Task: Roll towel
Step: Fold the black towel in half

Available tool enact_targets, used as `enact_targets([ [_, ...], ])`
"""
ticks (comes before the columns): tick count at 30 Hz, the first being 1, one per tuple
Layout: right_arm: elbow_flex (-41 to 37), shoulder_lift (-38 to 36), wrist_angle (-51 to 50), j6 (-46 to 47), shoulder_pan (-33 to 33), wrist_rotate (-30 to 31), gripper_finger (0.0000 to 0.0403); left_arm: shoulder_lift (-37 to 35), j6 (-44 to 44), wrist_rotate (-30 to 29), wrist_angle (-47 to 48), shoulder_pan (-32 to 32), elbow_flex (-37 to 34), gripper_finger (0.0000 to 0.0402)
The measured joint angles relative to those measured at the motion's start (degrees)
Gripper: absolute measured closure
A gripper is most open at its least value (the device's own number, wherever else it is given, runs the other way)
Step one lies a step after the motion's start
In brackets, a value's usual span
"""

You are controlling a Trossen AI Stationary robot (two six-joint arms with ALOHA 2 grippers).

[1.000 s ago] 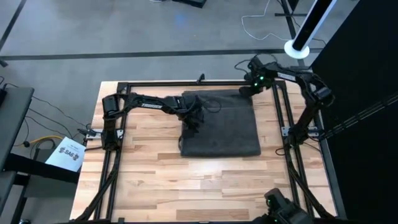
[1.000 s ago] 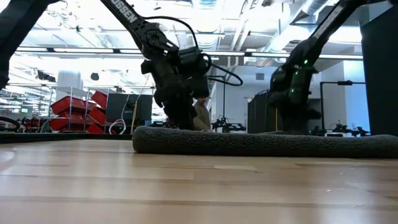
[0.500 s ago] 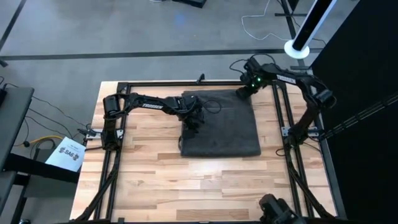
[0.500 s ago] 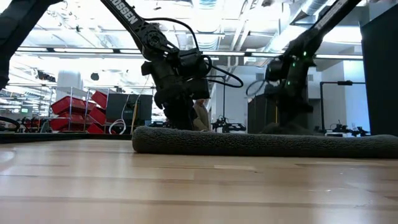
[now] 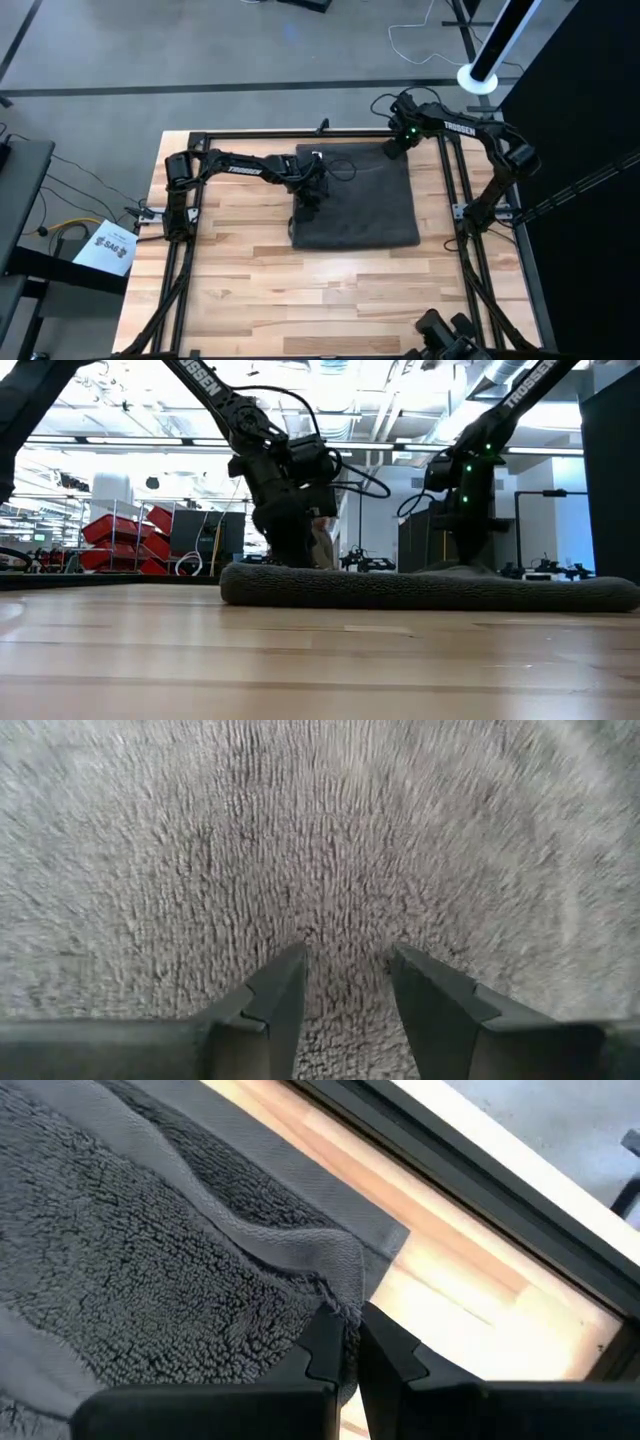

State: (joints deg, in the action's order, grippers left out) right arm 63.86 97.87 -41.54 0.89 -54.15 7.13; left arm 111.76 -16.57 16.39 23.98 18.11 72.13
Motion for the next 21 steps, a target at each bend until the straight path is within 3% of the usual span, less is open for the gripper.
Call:
enact_targets([
  [13, 0.0, 5.6, 2.8, 0.2, -0.8, 4.2, 0.0394, -2.6, 0.3, -8.1, 1.5, -0.1, 1.9, 0.0267],
  [17, 0.0, 5.5, 3.7, 0.0, -1.1, 8.2, 0.0364, -2.6, 1.4, -8.5, 2.3, -0.1, 1.8, 0.0267],
  [21, 0.0, 4.5, 3.3, -2.2, -1.0, 8.4, 0.0318, -2.6, 2.4, -8.5, 2.2, -0.1, 1.8, 0.0267],
])
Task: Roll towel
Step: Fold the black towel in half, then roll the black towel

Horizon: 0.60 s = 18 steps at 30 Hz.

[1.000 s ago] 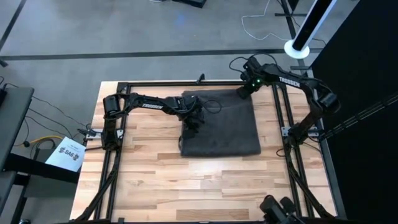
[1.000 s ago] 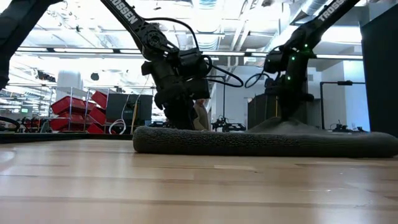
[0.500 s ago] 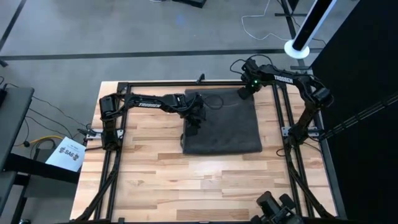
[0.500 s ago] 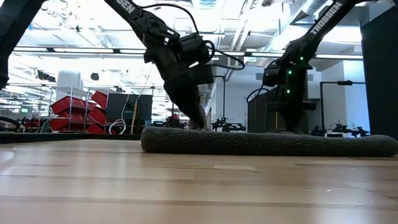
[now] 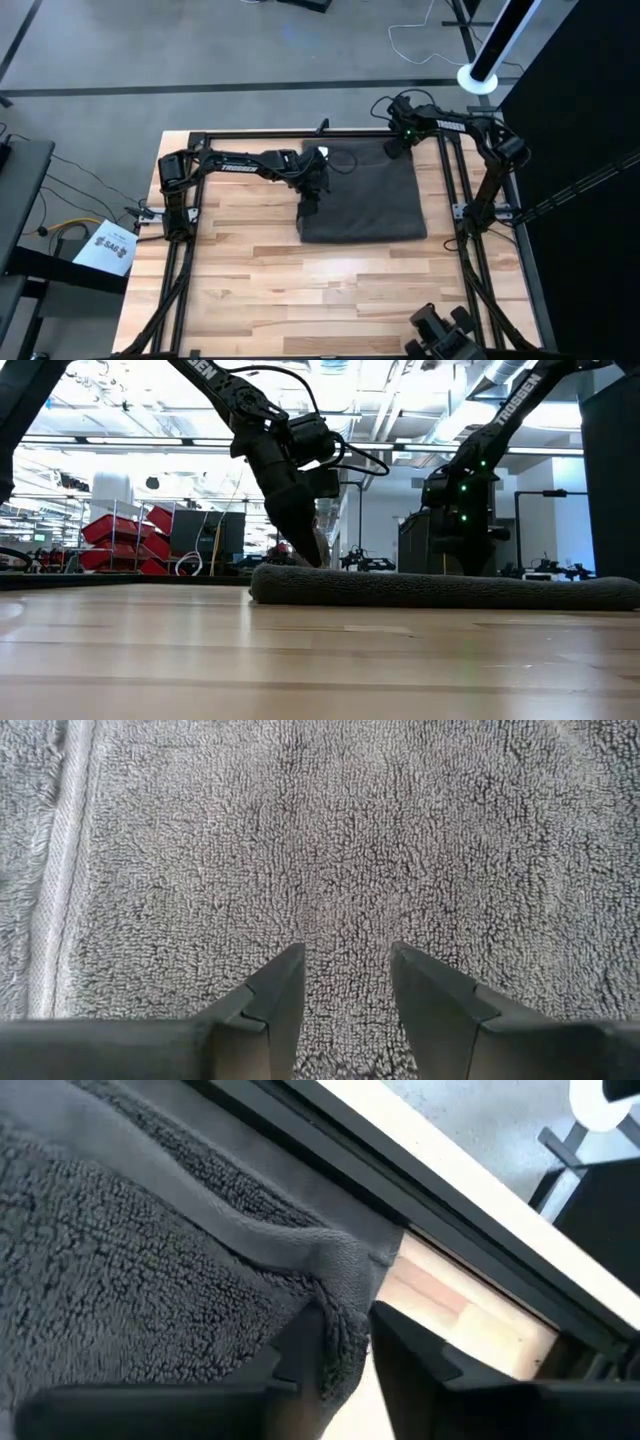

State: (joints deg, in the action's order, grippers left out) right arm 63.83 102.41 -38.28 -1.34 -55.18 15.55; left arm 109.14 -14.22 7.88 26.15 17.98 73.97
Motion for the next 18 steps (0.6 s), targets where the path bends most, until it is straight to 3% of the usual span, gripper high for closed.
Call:
enact_targets([
  [7, 0.0, -5.7, -7.9, 2.0, 0.7, -0.2, 0.0225, 0.0, 1.7, 0.9, -0.6, 0.0, 0.0, 0.0267],
  [10, 0.0, -10.2, -12.1, 4.3, 2.0, -1.6, 0.0207, 0.0, 3.5, 3.1, -1.7, -0.1, 0.0, 0.0267],
  [15, -1.4, -18.2, -11.8, 9.7, 8.5, -20.9, 0.0223, 0.3, 2.8, 3.5, -5.0, -0.3, 0.0, 0.0267],
  [18, -5.3, -20.1, -15.0, 13.0, 15.6, -26.1, 0.025, 0.9, 0.3, 0.0, -6.6, 0.3, -0.2, 0.0267],
])
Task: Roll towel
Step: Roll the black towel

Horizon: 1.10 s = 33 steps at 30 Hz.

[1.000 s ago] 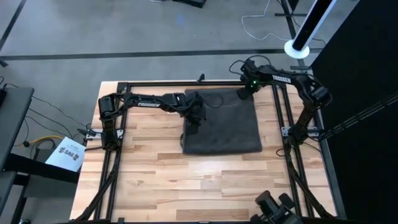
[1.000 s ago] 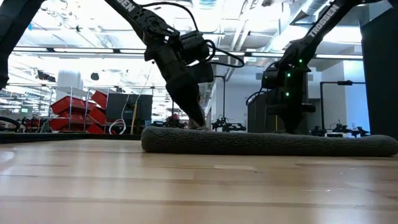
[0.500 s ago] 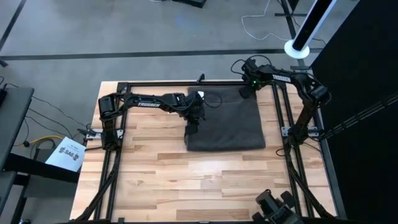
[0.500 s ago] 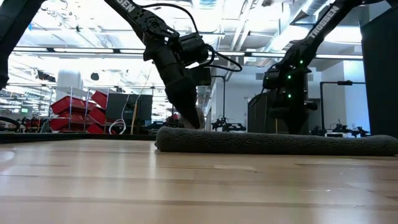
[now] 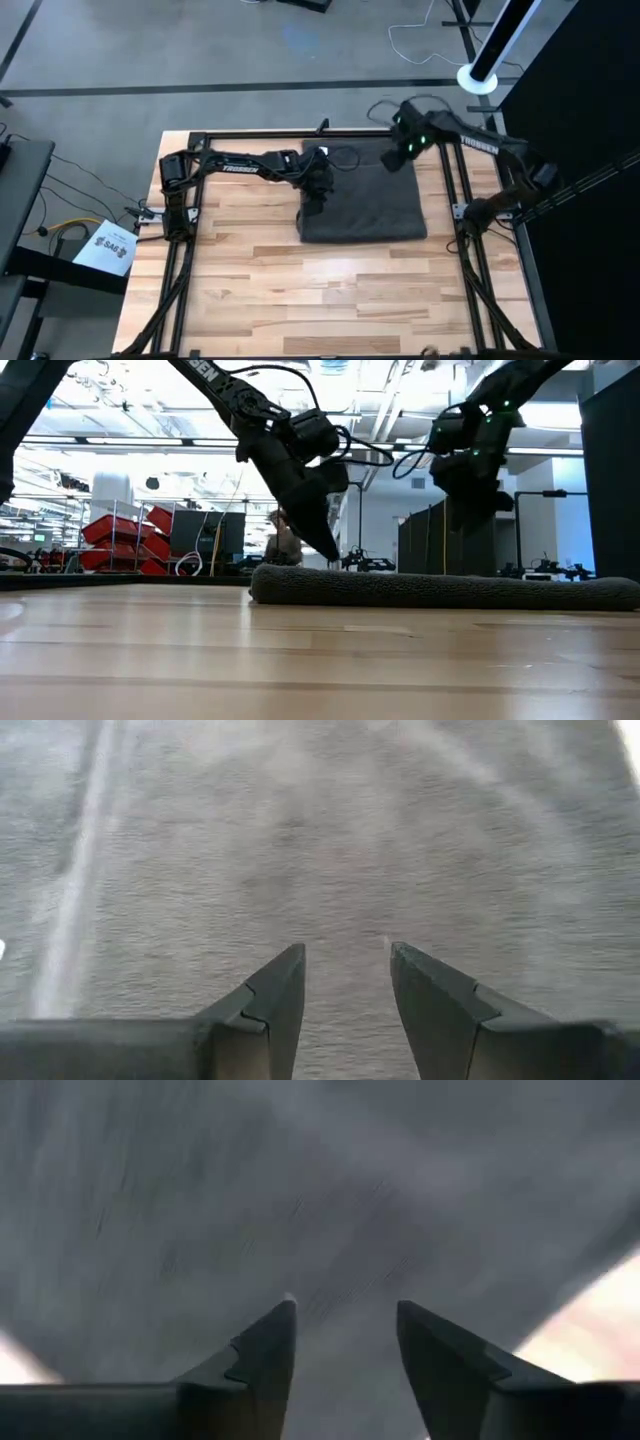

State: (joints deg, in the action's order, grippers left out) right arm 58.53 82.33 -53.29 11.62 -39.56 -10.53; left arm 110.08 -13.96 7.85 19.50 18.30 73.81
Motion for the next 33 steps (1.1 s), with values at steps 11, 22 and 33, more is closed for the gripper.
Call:
enact_targets([
  [11, -19.4, -0.6, 9.1, 19.3, 26.3, -3.2, 0.0313, 5.7, -1.7, -5.7, -6.4, 5.3, -0.1, 0.0267],
  [22, -20.2, -0.5, 10.8, 27.6, 35.4, -3.2, 0.0321, 4.3, -3.8, -10.4, 0.0, 4.1, 0.7, 0.0307],
  [33, -16.5, -3.5, 12.7, 30.7, 39.9, -2.8, 0.0321, -3.1, -6.6, 14.8, 16.2, -2.8, 0.1, 0.0341],
])
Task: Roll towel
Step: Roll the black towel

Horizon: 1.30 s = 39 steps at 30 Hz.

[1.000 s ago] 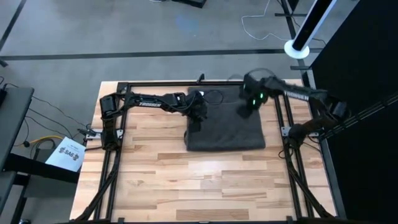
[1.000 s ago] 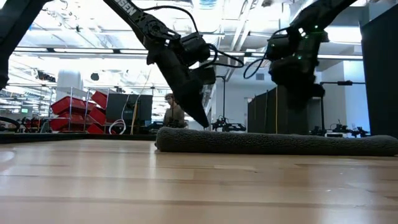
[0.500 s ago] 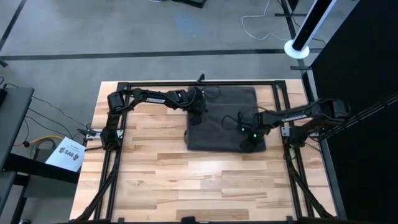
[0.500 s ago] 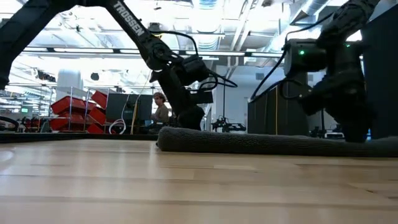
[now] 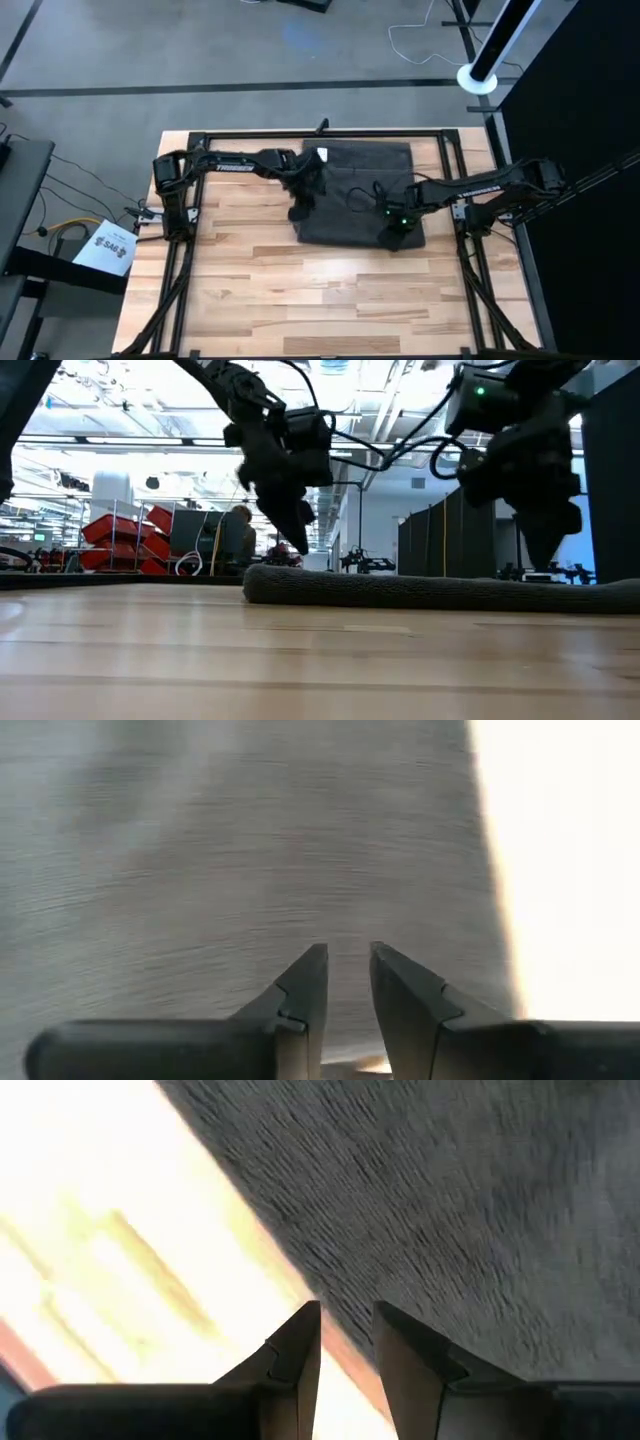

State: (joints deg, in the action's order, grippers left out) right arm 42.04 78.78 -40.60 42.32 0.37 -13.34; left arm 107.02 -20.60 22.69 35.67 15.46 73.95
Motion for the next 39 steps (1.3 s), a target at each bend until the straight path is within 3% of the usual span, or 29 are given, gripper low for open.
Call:
enact_targets([
  [7, -6.8, 0.4, 5.6, 12.0, 5.0, 3.6, 0.0323, 0.0, 3.4, 0.9, -10.8, -6.5, -10.1, 0.0361],
  [16, -8.4, 0.4, 17.9, 18.5, 12.0, 5.2, 0.0343, -1.6, 11.1, 1.6, -7.4, -15.6, -16.1, 0.0399],
  [20, -8.2, 0.0, 24.1, 18.5, 16.9, 6.3, 0.0349, -3.5, 18.0, -2.4, -5.4, -19.6, -16.2, 0.04],
  [22, -6.8, -0.8, 23.7, 17.5, 19.9, 8.1, 0.0353, -5.3, 20.8, -6.3, -2.7, -21.8, -16.4, 0.04],
  [27, -4.2, -3.1, 20.3, 14.1, 28.3, 19.0, 0.0371, -11.7, 27.1, -12.1, 1.1, -27.0, -16.5, 0.04],
  [31, -4.1, -2.4, 19.1, 5.4, 33.1, 21.0, 0.0376, -14.2, 31.0, -14.9, -1.4, -31.2, -16.5, 0.0394],
  [36, -4.1, -1.7, 18.3, -2.3, 35.4, 20.9, 0.0339, -13.9, 28.5, -15.3, -4.0, -35.4, -16.4, 0.0344],
  [39, -3.1, -1.7, 18.4, -8.1, 36.0, 20.9, 0.0305, -13.9, 28.9, -20.7, -4.1, -36.8, -16.4, 0.03],
])
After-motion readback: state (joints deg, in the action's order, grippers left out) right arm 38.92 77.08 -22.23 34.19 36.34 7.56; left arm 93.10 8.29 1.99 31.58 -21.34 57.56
